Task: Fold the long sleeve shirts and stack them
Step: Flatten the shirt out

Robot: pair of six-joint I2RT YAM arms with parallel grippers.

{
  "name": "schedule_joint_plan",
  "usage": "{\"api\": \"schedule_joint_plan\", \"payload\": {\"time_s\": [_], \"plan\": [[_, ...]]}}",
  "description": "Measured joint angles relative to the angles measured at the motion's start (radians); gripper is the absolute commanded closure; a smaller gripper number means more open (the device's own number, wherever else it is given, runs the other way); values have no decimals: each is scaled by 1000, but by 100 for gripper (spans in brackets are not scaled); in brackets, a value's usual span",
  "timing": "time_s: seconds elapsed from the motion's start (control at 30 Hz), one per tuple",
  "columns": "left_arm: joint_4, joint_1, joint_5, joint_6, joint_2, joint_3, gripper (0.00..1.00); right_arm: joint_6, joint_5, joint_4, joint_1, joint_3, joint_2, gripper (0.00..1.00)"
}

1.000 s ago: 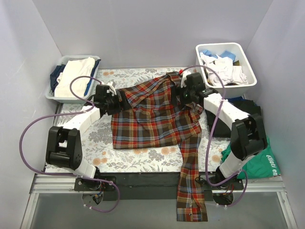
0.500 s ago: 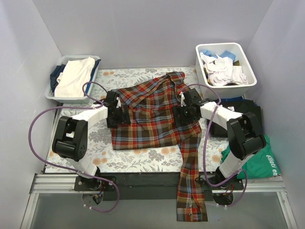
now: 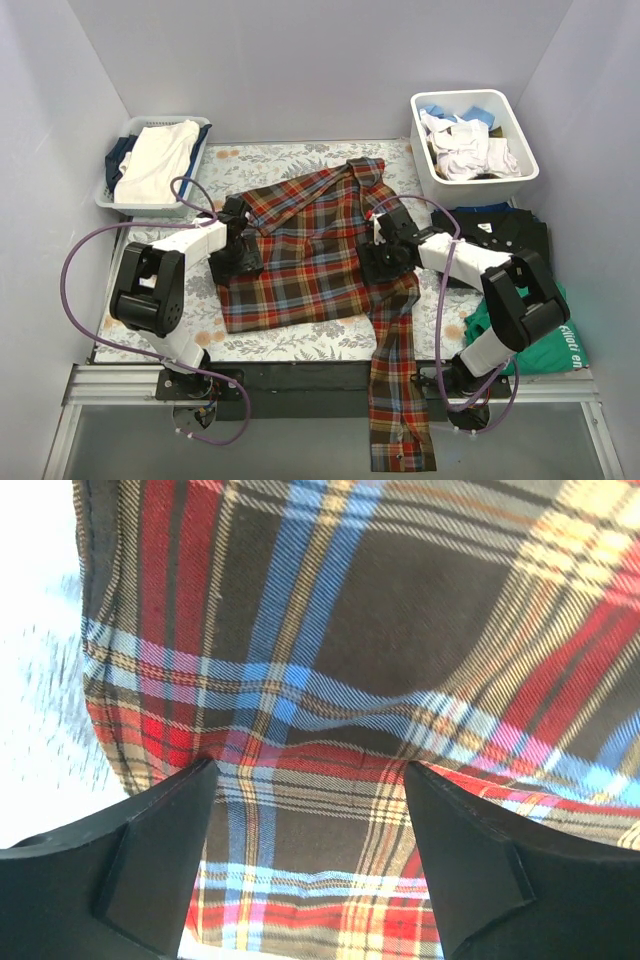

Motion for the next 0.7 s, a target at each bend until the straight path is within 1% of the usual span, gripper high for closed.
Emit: {"api": "schedule_joint_plan", "payload": {"time_s": [0.17,0.33,0.4,0.47,0.53,0.6,0.7], "plan": [[-104,40,15,-45,-16,-18,23,35,-52,-48,24,-78,-90,13],[-197,97,14,-58,-40,-18,23,101,-97,-114,63,-155,-190,13],[-243,109,2,-58,-40,34,23,130,-99,-167,103,-171,-221,13],[-261,111,6,-58,-40,127,23,149,-96,-216,134,-169,-234,13],[-240,111,29,-59,-40,208,23,164,-80,-277,152,-140,-240,13],[-210,111,80,-61,-40,260,23,169,-57,-324,154,-74,-239,13],[-148,109,169,-61,-40,282,22,164,-14,-356,154,86,-225,12]]}}
